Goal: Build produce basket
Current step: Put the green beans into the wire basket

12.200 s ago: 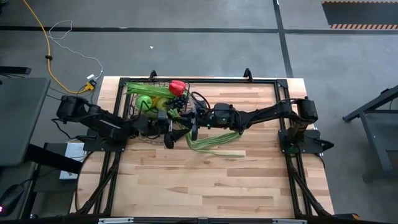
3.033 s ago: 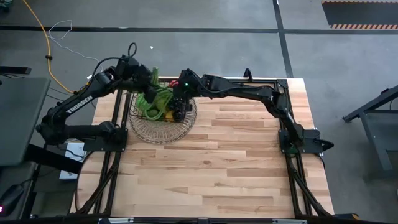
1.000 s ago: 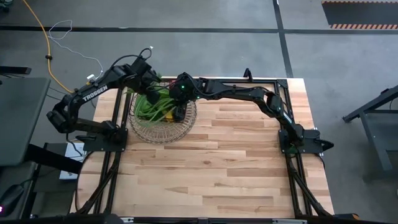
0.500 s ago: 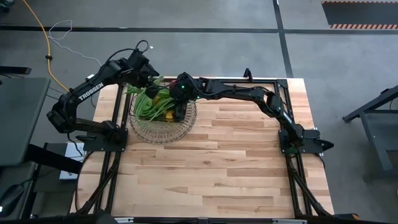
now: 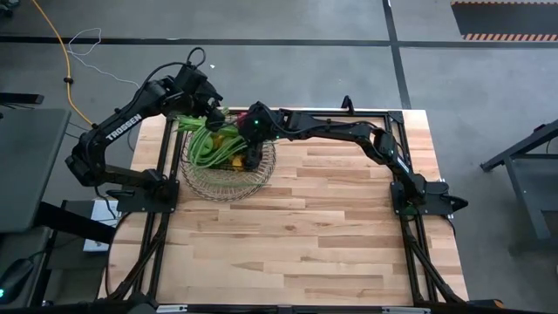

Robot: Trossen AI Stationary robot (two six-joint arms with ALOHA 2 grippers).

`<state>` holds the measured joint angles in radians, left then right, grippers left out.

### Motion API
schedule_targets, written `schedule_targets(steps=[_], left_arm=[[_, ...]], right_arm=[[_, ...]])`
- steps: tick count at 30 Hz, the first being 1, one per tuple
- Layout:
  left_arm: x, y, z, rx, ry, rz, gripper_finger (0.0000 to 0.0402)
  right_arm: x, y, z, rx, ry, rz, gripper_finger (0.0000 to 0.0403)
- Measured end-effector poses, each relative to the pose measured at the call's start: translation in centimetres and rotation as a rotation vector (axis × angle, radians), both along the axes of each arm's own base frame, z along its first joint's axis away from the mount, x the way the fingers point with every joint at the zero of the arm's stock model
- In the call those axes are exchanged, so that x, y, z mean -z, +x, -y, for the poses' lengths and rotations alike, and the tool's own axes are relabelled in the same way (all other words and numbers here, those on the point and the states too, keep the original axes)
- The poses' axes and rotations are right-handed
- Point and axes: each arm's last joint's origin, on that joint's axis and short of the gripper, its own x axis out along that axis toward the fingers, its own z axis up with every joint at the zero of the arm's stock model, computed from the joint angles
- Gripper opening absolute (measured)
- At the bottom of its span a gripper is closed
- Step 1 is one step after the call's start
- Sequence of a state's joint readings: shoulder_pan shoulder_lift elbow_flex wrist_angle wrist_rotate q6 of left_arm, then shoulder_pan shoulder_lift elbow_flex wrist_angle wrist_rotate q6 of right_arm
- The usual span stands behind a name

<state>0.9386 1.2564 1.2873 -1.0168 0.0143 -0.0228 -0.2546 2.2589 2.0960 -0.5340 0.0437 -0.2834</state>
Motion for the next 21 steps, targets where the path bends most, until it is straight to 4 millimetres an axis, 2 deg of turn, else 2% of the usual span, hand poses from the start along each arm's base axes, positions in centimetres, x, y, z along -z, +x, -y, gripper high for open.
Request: schedule_targets(steps=[5,12,16,21], left_arm=[[-0.1,-0.1,0.0,-0.001,0.003,0.002,0.0257],[-0.1,-0.1,0.1,-0.001,0.003,0.002,0.0258],[-0.1,-0.1,0.1,-0.001,0.003,0.002,0.0258],[-0.1,-0.1,0.1,0.000,0.004,0.003,0.0259]], right_arm=[[0.2,-0.4,0.0,0.019,-0.044,-0.063,0.0123],[0.6,-1.2,0.0,0.070,-0.075,-0.172,0.0190],[-0.3,-1.4,0.0,0.073,-0.085,-0.184,0.0219],[-2.1,-1.2,-0.2,0.015,-0.041,-0.120,0.0227]])
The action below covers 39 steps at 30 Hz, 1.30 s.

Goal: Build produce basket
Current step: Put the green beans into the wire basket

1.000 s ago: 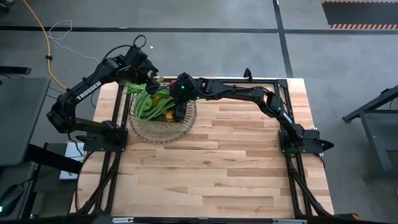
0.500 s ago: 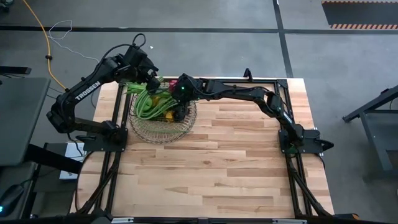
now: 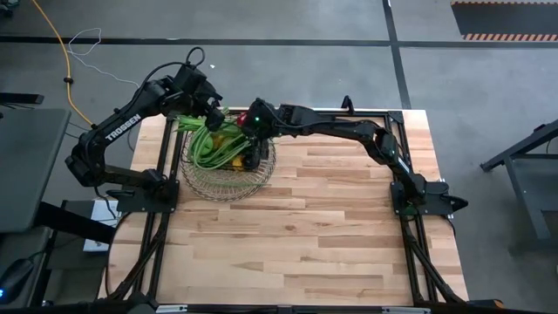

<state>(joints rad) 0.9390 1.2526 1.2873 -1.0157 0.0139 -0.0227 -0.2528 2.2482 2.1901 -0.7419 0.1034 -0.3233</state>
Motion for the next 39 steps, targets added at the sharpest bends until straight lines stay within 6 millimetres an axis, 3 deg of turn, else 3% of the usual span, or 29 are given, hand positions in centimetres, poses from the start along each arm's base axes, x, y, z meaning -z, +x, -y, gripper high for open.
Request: schedule_targets(steps=[3,10,15,18,23,29,34,39], left_arm=[[0.0,0.0,0.0,0.000,-0.001,0.000,0.0259],[-1.0,-0.2,1.1,0.065,0.037,0.042,0.0259],[-2.8,-0.6,3.7,0.110,0.143,0.189,0.0259],[-2.6,-0.9,5.7,0.140,0.199,0.280,0.0259],[0.1,-1.3,9.0,0.201,0.212,0.408,0.0259],[3.9,-1.5,11.8,0.263,0.187,0.530,0.0255],[5.4,-1.2,14.0,0.310,0.158,0.663,0.0250],[6.7,-1.0,16.6,0.353,0.096,0.620,0.0245]], right_arm=[[-1.2,0.0,-0.4,-0.049,0.043,0.033,0.0227],[-2.6,-1.2,-2.1,-0.124,0.068,-0.099,0.0227],[-2.0,-1.9,-3.8,-0.148,0.109,-0.227,0.0227],[-1.4,-2.4,-4.8,-0.153,0.135,-0.306,0.0227],[-1.7,-3.7,-6.1,-0.120,0.124,-0.420,0.0226],[-5.0,-5.9,-7.2,-0.031,0.107,-0.392,0.0226],[-6.5,-6.6,-8.4,-0.041,0.081,-0.351,0.0226],[-6.2,-7.7,-8.8,-0.013,0.094,-0.414,0.0226]])
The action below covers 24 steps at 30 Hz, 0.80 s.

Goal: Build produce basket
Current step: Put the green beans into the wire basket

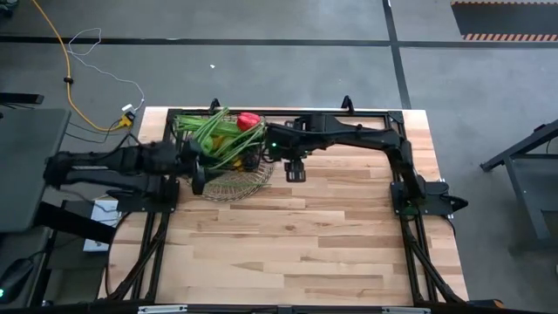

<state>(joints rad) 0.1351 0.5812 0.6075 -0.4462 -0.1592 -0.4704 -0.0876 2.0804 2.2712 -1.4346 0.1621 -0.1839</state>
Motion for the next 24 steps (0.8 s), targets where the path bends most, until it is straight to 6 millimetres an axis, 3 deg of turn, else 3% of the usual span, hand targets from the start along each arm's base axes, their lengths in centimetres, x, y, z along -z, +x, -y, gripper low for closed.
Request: schedule_targets(steps=[6,11,16,20,24], left_arm=[[0.6,0.9,3.3,0.035,0.037,-0.016,0.0243],[1.8,1.6,6.2,0.003,0.066,-0.066,0.0243],[4.1,1.9,9.0,-0.062,0.028,-0.143,0.0243],[5.9,2.1,10.7,-0.080,-0.027,-0.207,0.0243],[7.7,2.0,11.4,-0.118,-0.013,-0.317,0.0243]], right_arm=[[2.0,-3.9,-0.1,0.075,-0.032,-0.018,0.0226],[3.2,-8.8,-0.8,0.152,-0.024,0.227,0.0226],[4.6,-12.4,-2.1,0.222,-0.016,0.505,0.0226],[6.1,-14.0,-3.0,0.225,-0.020,0.662,0.0226],[7.6,-14.3,-3.5,0.209,-0.002,0.775,0.0226]])
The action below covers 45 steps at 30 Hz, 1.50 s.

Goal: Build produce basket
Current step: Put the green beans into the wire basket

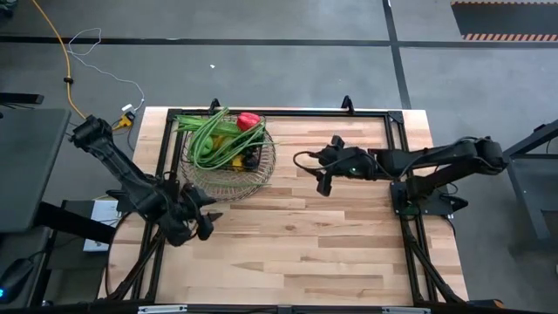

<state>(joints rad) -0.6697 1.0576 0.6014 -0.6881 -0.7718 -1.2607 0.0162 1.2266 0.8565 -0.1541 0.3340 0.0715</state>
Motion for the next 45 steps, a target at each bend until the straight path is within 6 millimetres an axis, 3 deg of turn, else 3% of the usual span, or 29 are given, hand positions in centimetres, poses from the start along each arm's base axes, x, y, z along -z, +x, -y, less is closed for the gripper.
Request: schedule_targets(steps=[5,8,12,17,19,32,45], left_arm=[[2.2,0.1,-0.3,-0.066,0.061,-0.190,0.0237],[3.4,0.6,-0.5,-0.106,0.101,-0.261,0.0214],[5.0,1.5,-0.7,-0.167,0.141,-0.312,0.0151],[6.8,2.0,-1.0,-0.258,0.209,-0.345,0.0032],[7.4,2.3,-1.4,-0.293,0.238,-0.356,0.0011],[10.0,4.5,-3.6,-0.458,0.369,-0.262,0.0001],[9.0,6.2,-3.0,-0.428,0.534,-0.074,0.0000]], right_arm=[[1.6,0.0,0.0,-0.001,-0.001,0.042,0.0226],[2.2,-0.1,0.0,-0.003,-0.007,0.046,0.0226],[2.4,-0.2,0.0,-0.012,-0.021,0.043,0.0226],[2.1,0.0,0.0,-0.012,-0.023,0.072,0.0226],[2.1,0.0,0.0,-0.015,-0.028,0.079,0.0226],[1.7,0.1,-0.5,-0.032,-0.020,0.118,0.0226],[1.8,0.2,-1.2,-0.059,-0.021,0.121,0.0226]])
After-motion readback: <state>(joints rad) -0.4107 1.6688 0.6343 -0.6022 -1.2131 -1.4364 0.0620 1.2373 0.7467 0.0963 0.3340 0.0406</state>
